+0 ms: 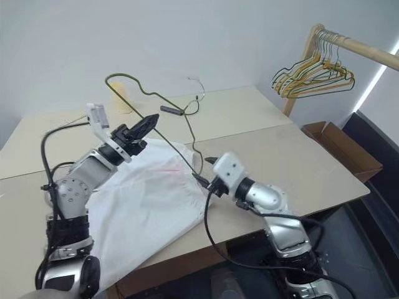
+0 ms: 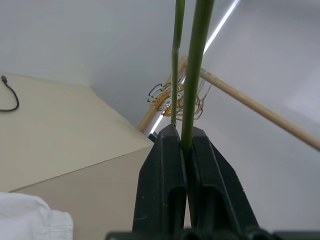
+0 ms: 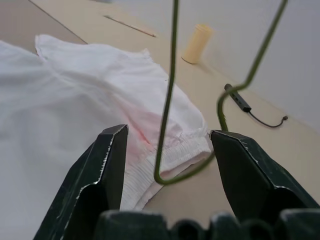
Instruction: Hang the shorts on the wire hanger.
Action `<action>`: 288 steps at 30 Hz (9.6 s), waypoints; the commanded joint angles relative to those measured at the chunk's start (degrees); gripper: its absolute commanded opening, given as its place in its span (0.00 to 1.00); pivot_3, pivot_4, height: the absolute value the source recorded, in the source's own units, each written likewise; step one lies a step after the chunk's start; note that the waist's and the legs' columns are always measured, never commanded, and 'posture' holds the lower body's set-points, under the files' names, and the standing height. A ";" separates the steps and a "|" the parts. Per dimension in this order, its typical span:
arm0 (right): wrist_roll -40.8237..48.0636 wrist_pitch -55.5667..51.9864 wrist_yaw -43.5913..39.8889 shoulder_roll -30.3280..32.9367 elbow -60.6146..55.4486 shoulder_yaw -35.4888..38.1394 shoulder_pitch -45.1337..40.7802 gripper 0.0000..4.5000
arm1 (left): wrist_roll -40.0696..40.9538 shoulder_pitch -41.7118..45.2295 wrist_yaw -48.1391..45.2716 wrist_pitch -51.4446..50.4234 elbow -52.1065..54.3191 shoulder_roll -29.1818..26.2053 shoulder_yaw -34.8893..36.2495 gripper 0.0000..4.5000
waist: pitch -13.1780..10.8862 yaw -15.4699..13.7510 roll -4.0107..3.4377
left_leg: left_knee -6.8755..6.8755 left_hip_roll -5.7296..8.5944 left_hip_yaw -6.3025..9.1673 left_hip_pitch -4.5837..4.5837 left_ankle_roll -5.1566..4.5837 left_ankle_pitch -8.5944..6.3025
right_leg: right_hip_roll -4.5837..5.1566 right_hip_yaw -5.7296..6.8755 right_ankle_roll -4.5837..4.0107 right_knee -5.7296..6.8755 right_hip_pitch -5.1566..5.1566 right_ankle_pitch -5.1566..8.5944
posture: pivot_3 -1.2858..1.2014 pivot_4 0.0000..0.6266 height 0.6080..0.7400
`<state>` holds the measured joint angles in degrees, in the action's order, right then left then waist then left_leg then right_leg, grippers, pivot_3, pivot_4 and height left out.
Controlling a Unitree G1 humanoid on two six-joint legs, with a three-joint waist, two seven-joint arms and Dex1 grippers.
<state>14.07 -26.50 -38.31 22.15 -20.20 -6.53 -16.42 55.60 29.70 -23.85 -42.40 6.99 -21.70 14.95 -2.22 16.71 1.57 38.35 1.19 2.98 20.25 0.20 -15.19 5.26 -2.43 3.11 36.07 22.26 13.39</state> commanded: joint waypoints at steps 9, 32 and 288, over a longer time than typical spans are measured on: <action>36.39 -32.83 -24.13 18.68 4.40 11.66 -10.53 0.71 | 7.55 6.22 -40.61 0.13 -11.78 -11.80 4.64 0.00 | -0.26 -0.61 -0.20 | -0.03 -0.09 -0.05 -0.02 -0.09 -0.04 | -0.06 0.04 0.36 -0.05 -0.03 0.26 | 0.40 0.00 1.00; 31.03 -33.71 -19.60 7.62 15.04 0.59 -23.68 0.71 | 6.85 7.65 -43.52 0.14 -11.82 -6.09 2.27 0.00 | -0.26 -0.09 -0.21 | 0.01 -0.13 -0.03 0.12 -0.12 -0.05 | 0.14 -0.03 0.11 -0.03 0.09 -0.03 | 0.39 0.00 1.00; -16.13 -5.29 -19.27 6.11 27.09 -8.08 -29.68 0.56 | -41.76 37.54 -68.65 44.42 -51.90 -32.27 -36.57 0.00 | -0.36 -3.25 -0.59 | 0.94 0.17 -0.05 1.84 -0.29 -0.10 | 0.14 -0.09 0.01 1.13 1.99 -0.19 | 0.44 0.00 1.00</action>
<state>-3.15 -30.61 -59.07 27.27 7.42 -18.33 -45.99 13.97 66.51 -92.33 1.37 -46.09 -52.55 -24.82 -2.58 13.47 0.98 39.30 1.36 2.93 22.11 -0.09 -15.29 5.41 -2.52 3.12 37.21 24.25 13.20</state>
